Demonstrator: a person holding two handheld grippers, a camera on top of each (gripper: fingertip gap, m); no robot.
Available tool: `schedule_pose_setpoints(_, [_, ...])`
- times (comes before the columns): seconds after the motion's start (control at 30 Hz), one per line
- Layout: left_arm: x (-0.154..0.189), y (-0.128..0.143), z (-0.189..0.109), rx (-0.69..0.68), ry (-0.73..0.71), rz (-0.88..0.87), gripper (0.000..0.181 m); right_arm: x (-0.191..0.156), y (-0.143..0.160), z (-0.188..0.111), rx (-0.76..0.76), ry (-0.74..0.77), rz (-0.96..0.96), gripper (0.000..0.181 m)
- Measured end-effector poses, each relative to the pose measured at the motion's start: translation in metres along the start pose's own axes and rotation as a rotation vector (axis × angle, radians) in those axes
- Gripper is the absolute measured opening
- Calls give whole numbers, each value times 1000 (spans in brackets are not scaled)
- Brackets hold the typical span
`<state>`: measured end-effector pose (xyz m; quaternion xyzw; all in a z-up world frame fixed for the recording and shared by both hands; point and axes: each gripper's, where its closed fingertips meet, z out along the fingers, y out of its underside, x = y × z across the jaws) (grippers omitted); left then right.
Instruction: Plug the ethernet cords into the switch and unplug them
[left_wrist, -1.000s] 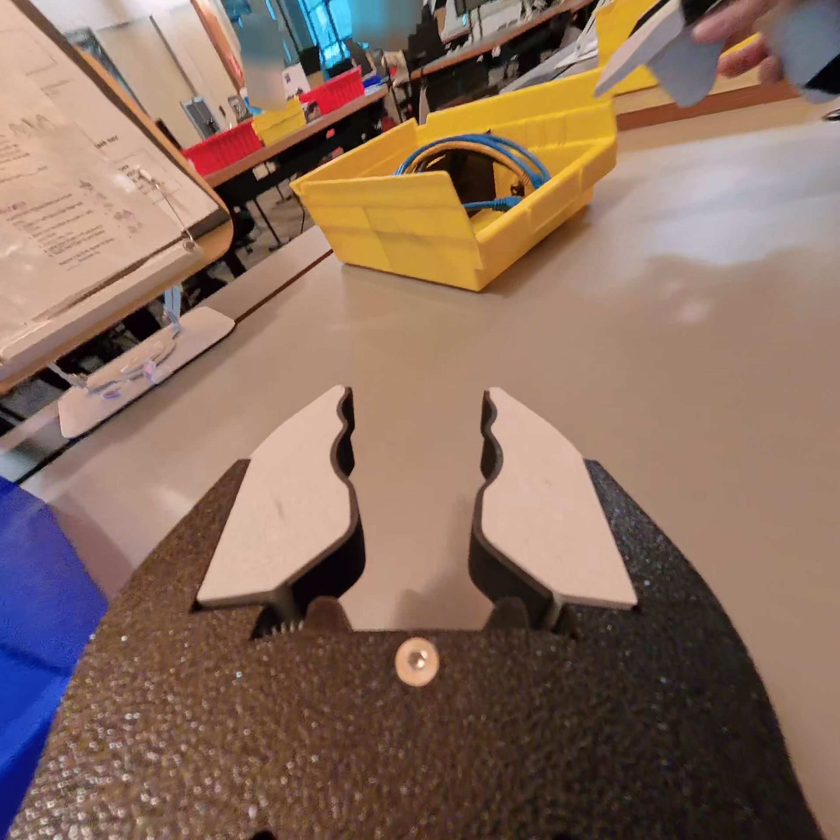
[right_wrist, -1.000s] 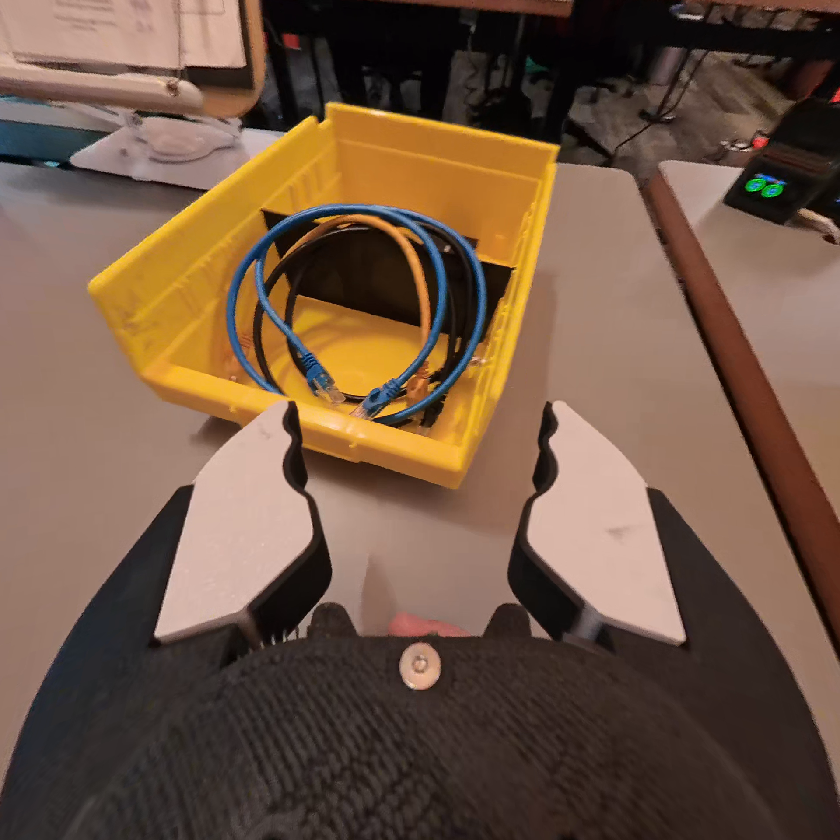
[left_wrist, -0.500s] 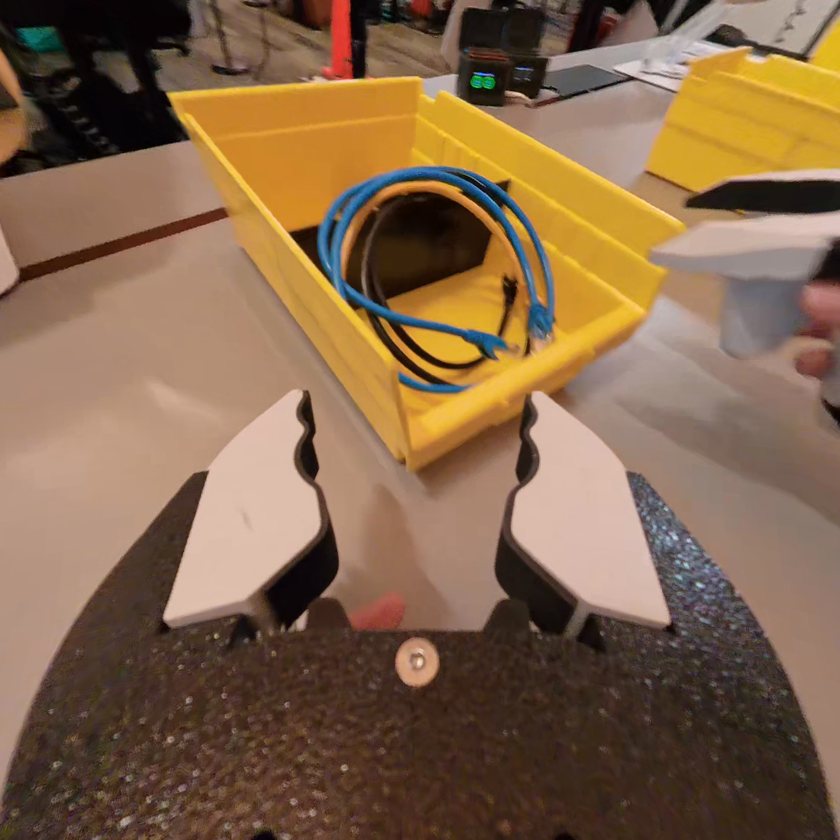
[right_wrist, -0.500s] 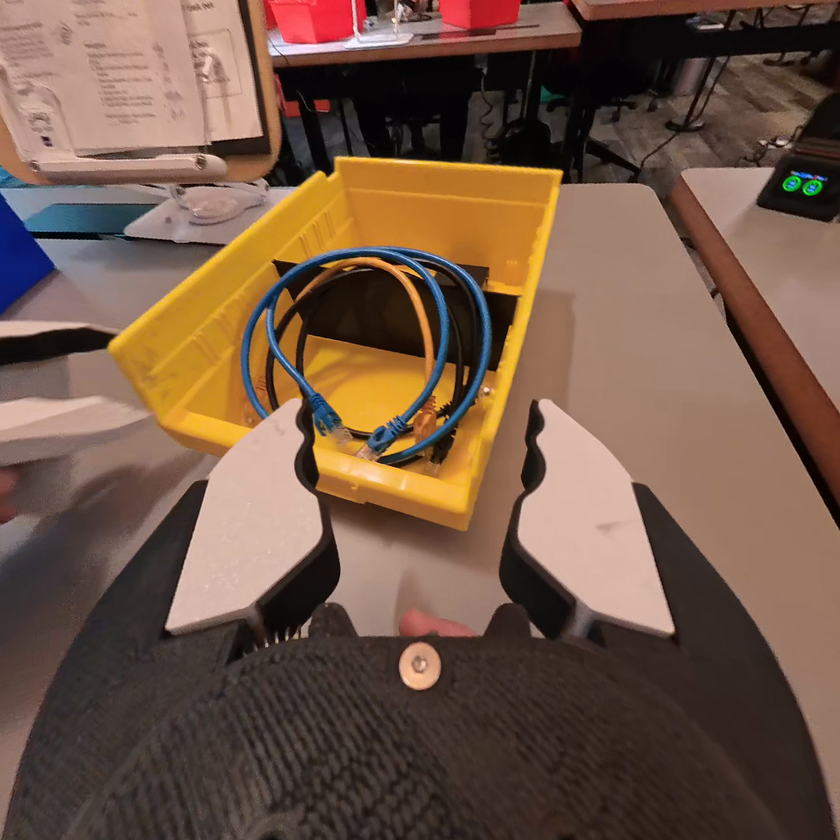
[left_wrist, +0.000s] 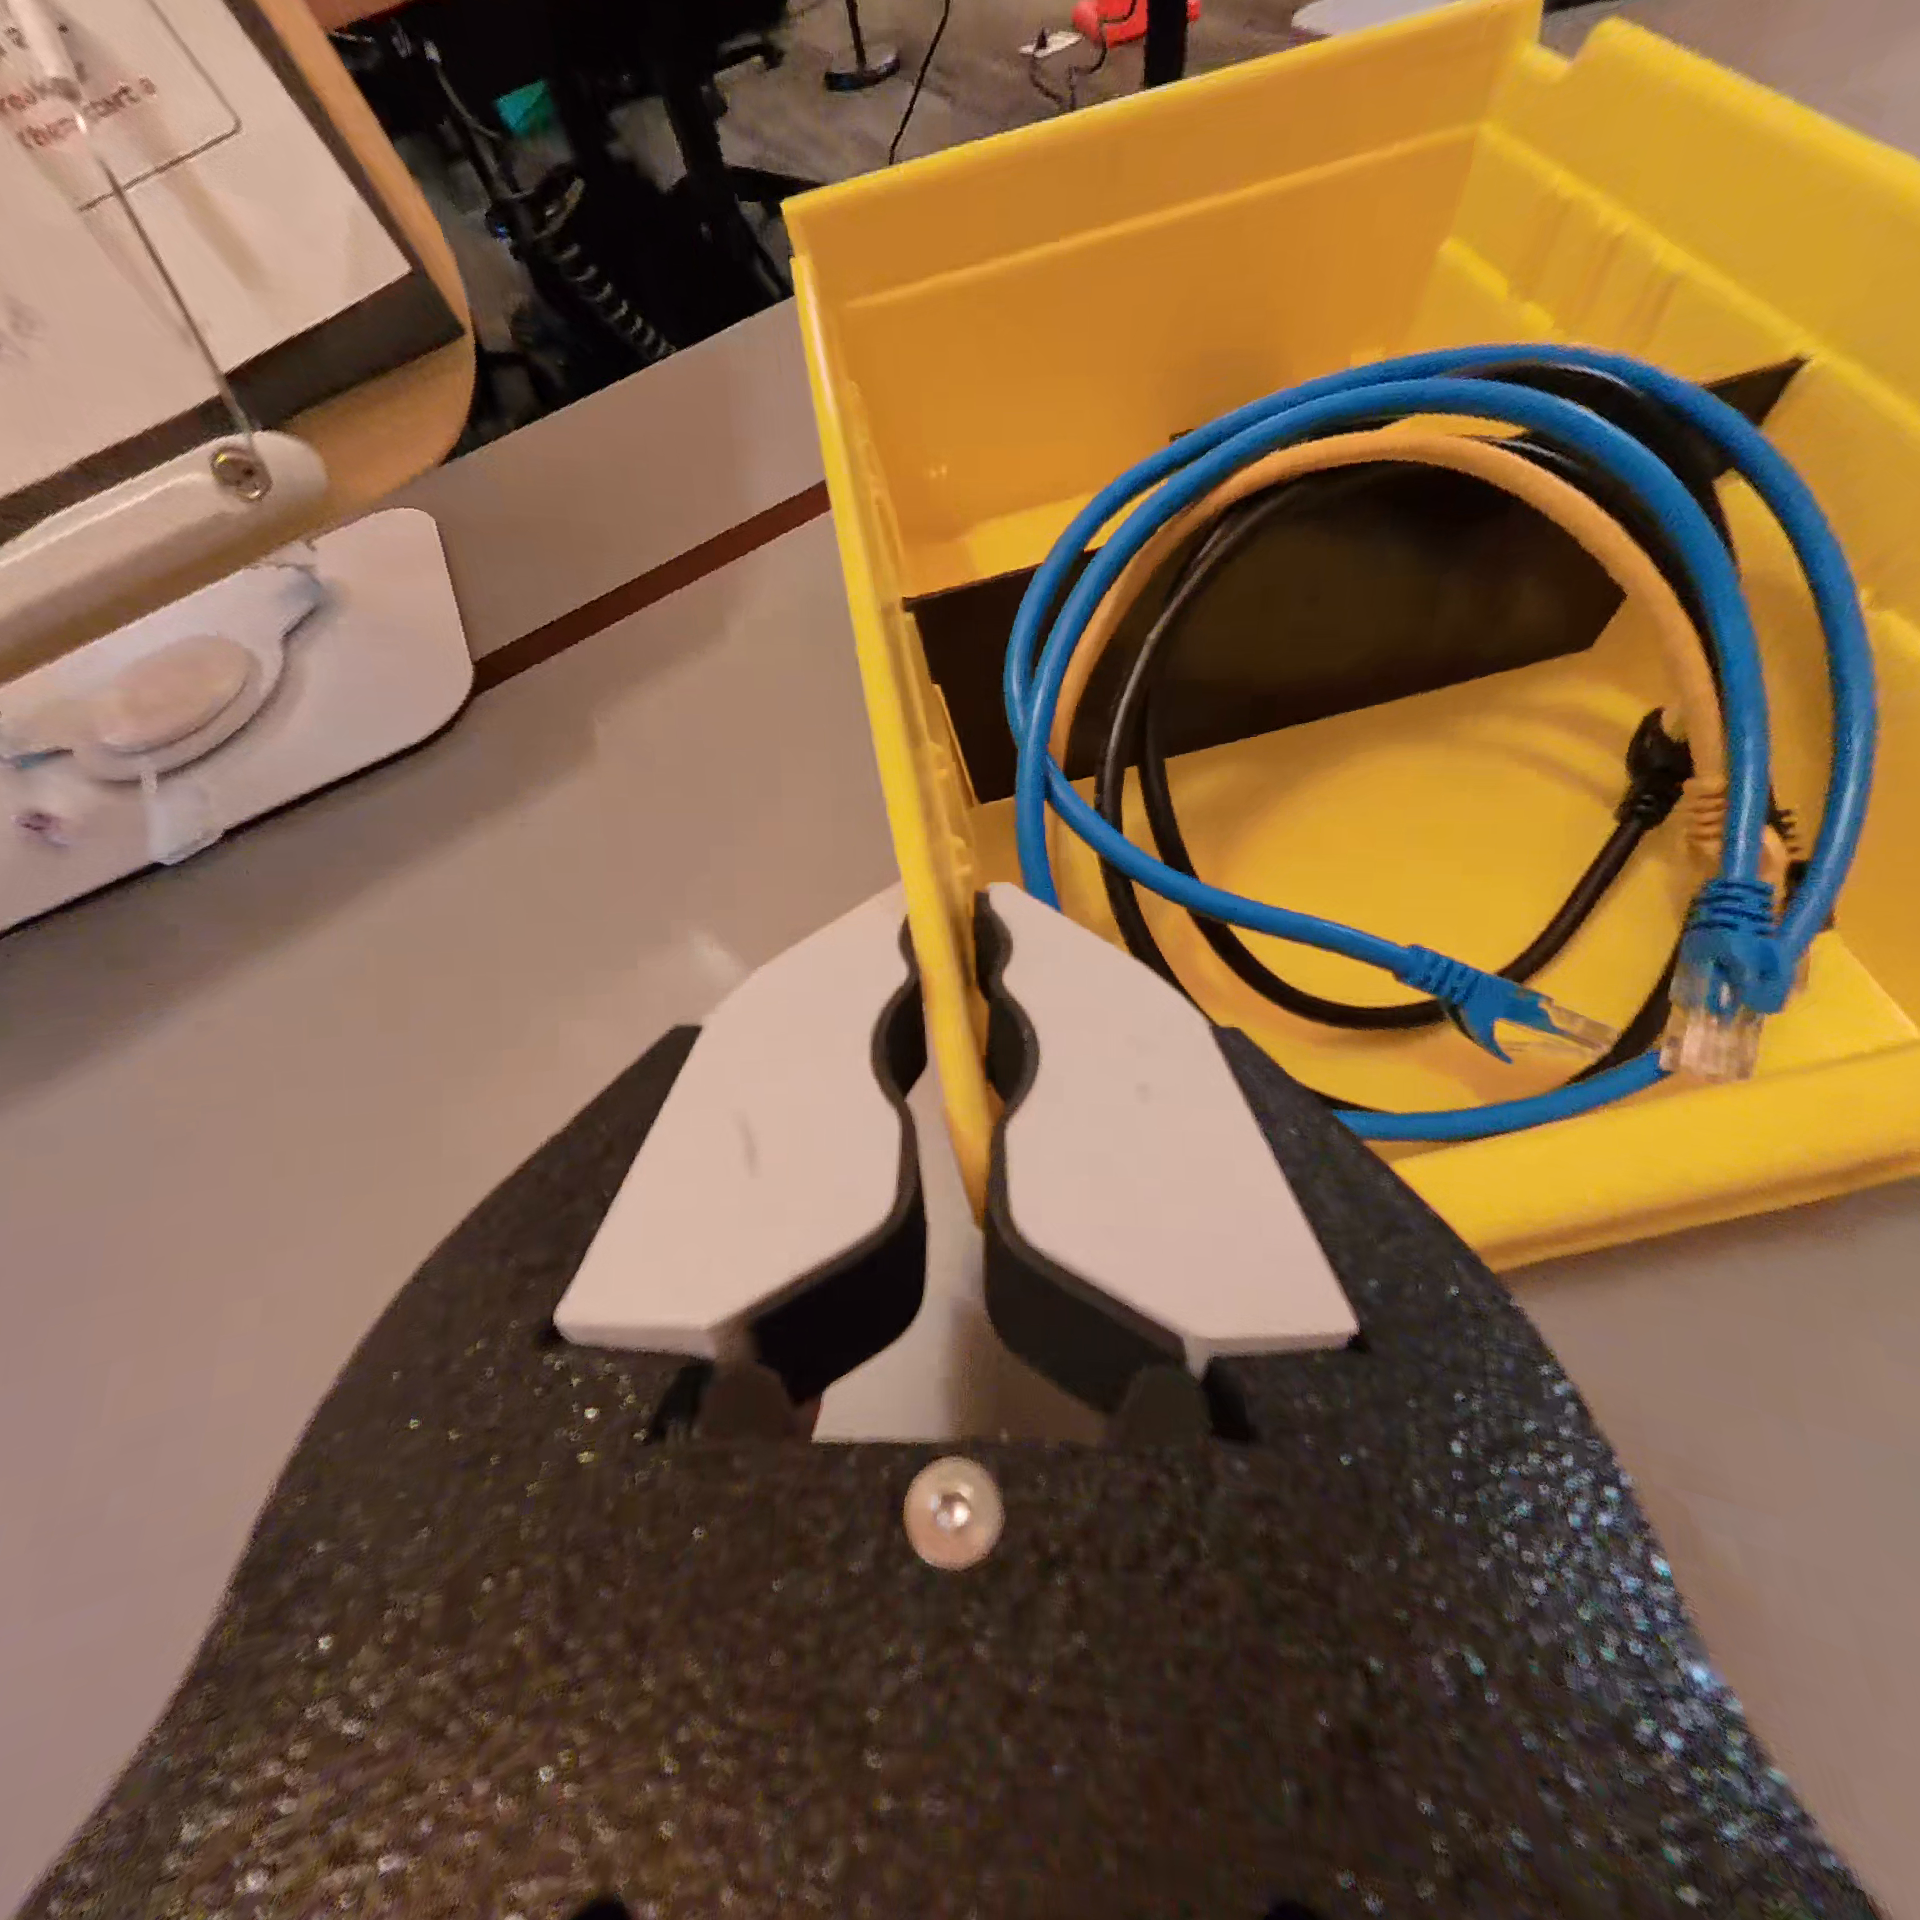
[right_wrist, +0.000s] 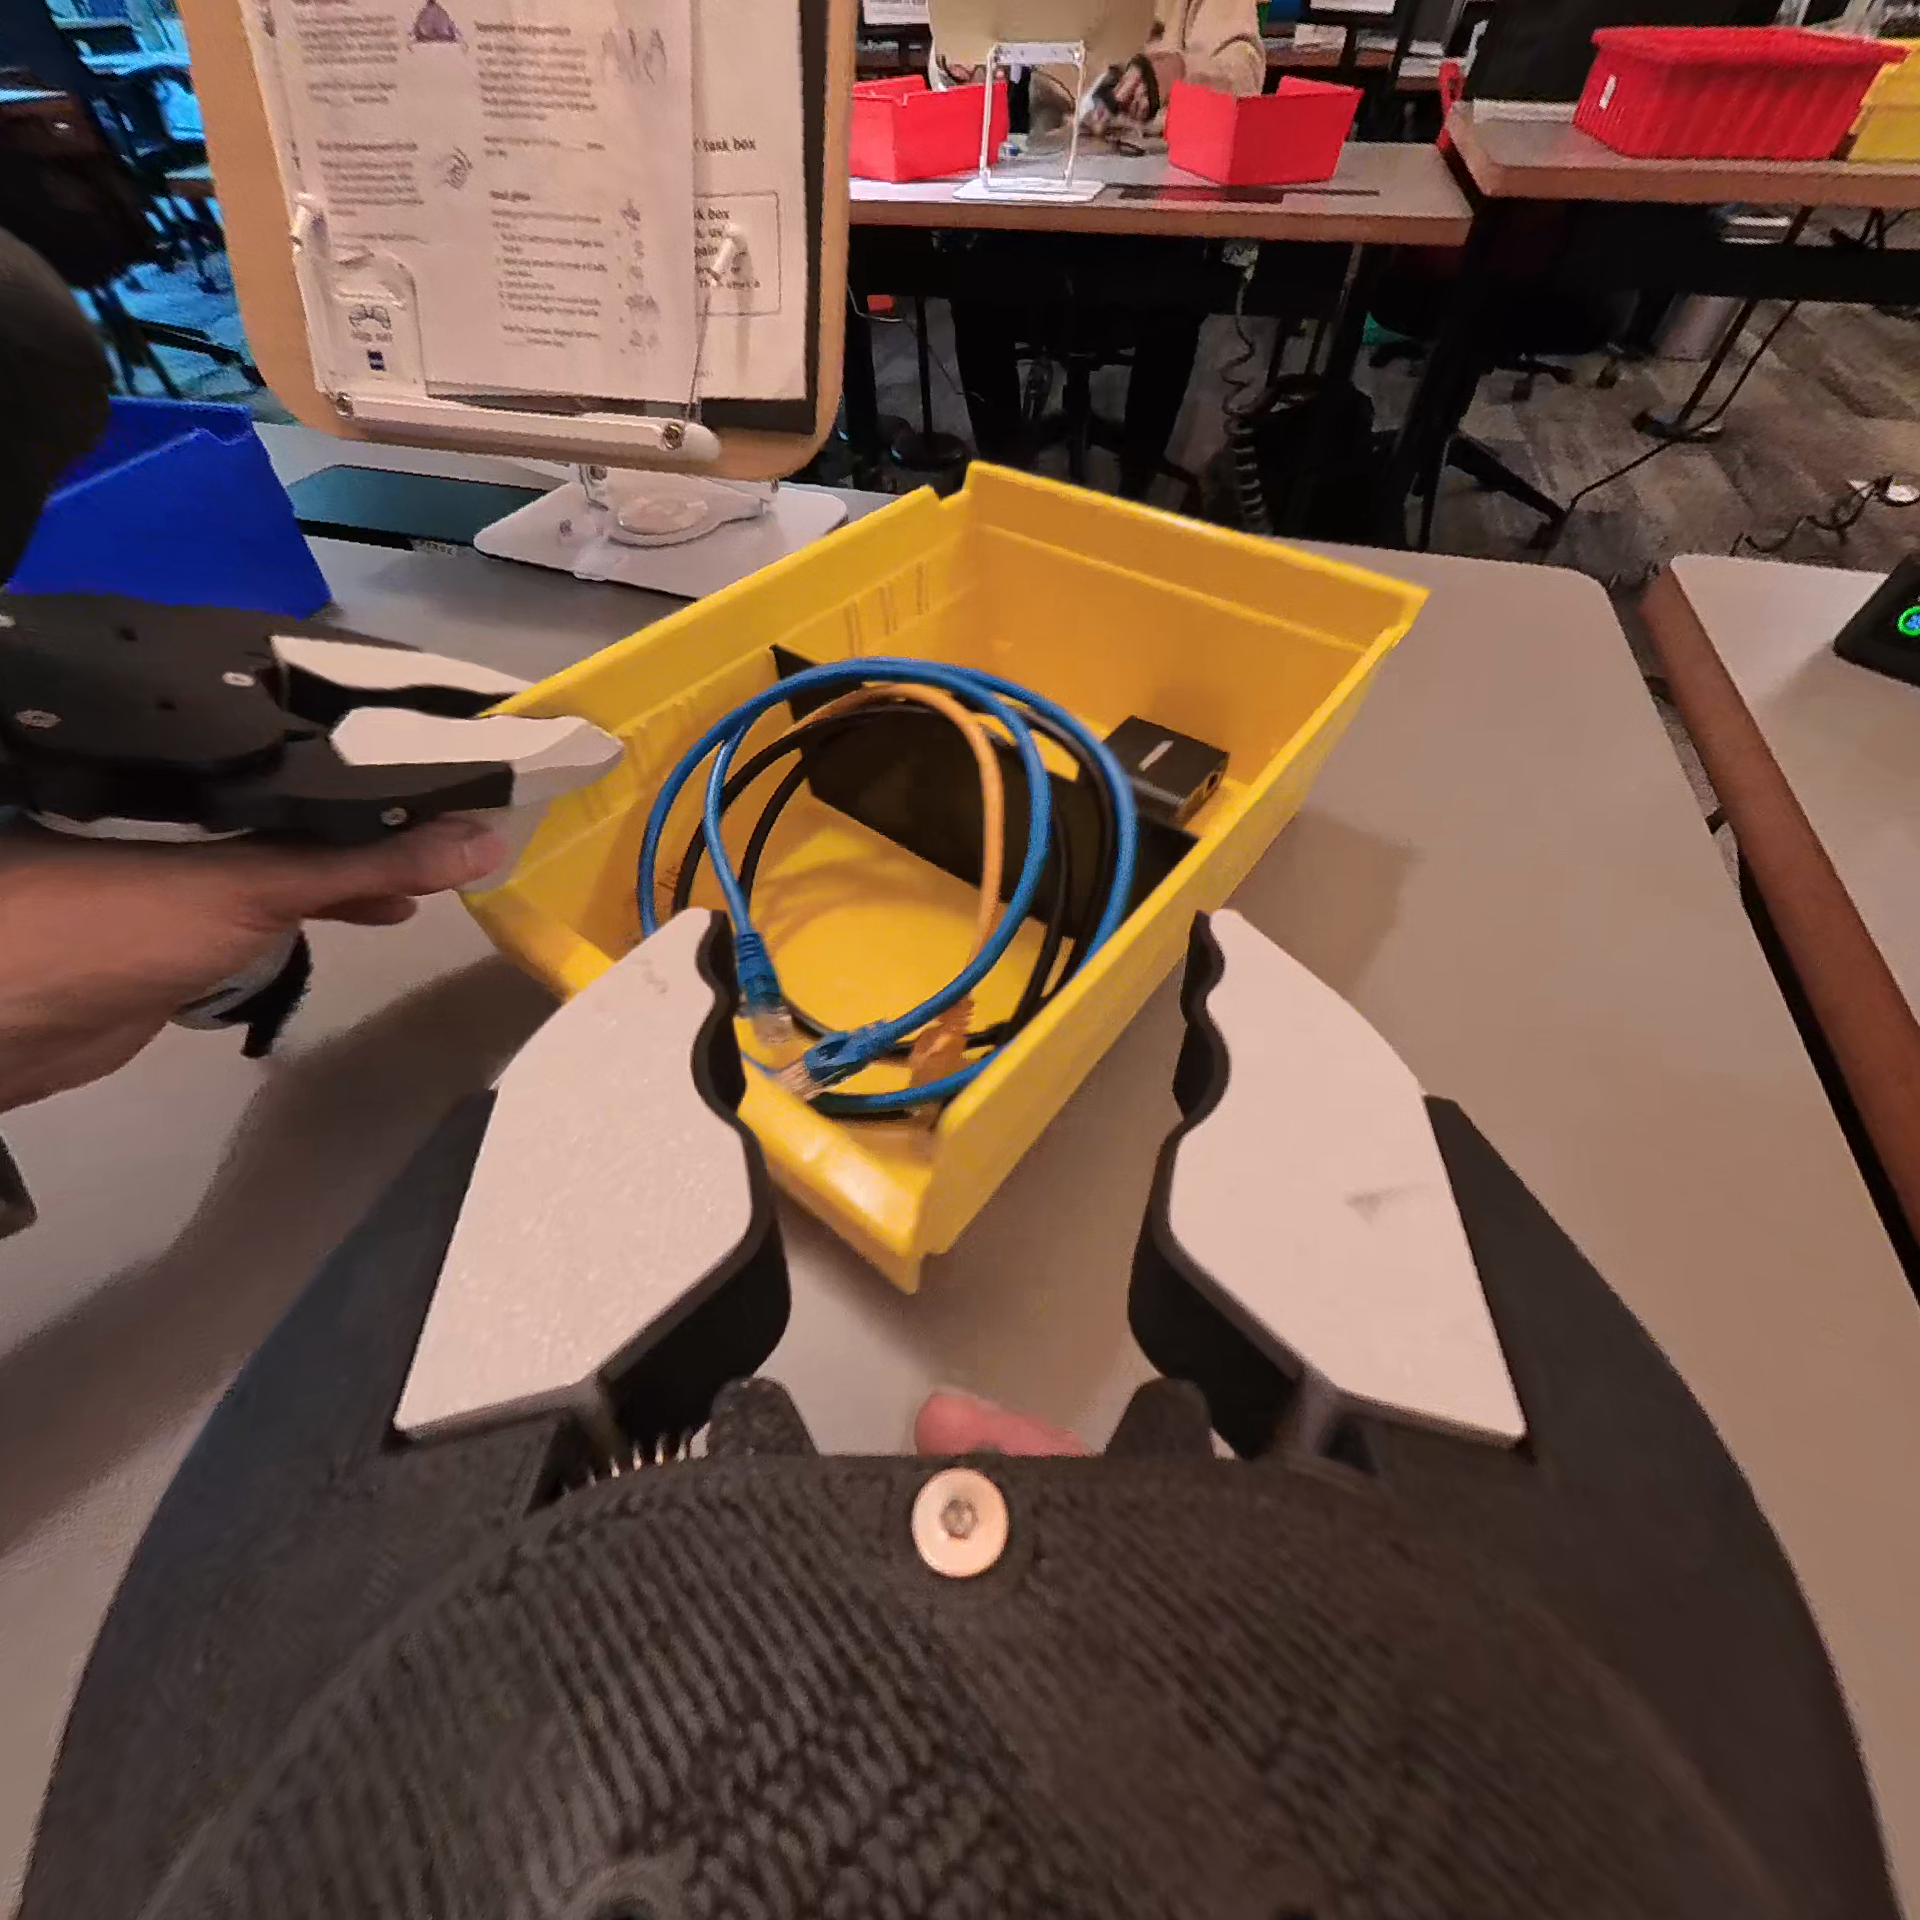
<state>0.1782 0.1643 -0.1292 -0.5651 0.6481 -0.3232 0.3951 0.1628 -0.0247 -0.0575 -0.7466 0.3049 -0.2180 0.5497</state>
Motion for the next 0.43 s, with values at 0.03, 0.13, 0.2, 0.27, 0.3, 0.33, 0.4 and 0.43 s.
schedule_pose_setpoints(0.03, [-5, 5, -7, -2, 13, 9, 6, -3, -3, -2, 7, -10, -7, 82])
schedule_pose_setpoints(0.13, [-17, 27, -41, -32, 89, 20, 6, -11, -16, -9, 42, -33, -12, 82])
schedule_pose_setpoints(0.2, [-27, 48, -77, -71, 137, 52, 7, -21, -26, -13, 76, -55, -23, 82])
schedule_pose_setpoints(0.27, [-40, 75, -120, -99, 173, 90, 6, -38, -36, -15, 99, -97, -43, 83])
schedule_pose_setpoints(0.3, [-47, 89, -144, -110, 194, 100, 6, -49, -40, -15, 104, -121, -58, 83])
schedule_pose_setpoints(0.33, [-55, 103, -167, -117, 205, 104, 6, -61, -43, -14, 106, -142, -76, 84])
schedule_pose_setpoints(0.4, [-73, 133, -217, -133, 217, 88, 5, -90, -47, -11, 106, -184, -112, 88])
schedule_pose_setpoints(0.43, [-82, 148, -242, -143, 223, 83, 5, -108, -48, -8, 106, -222, -123, 91])
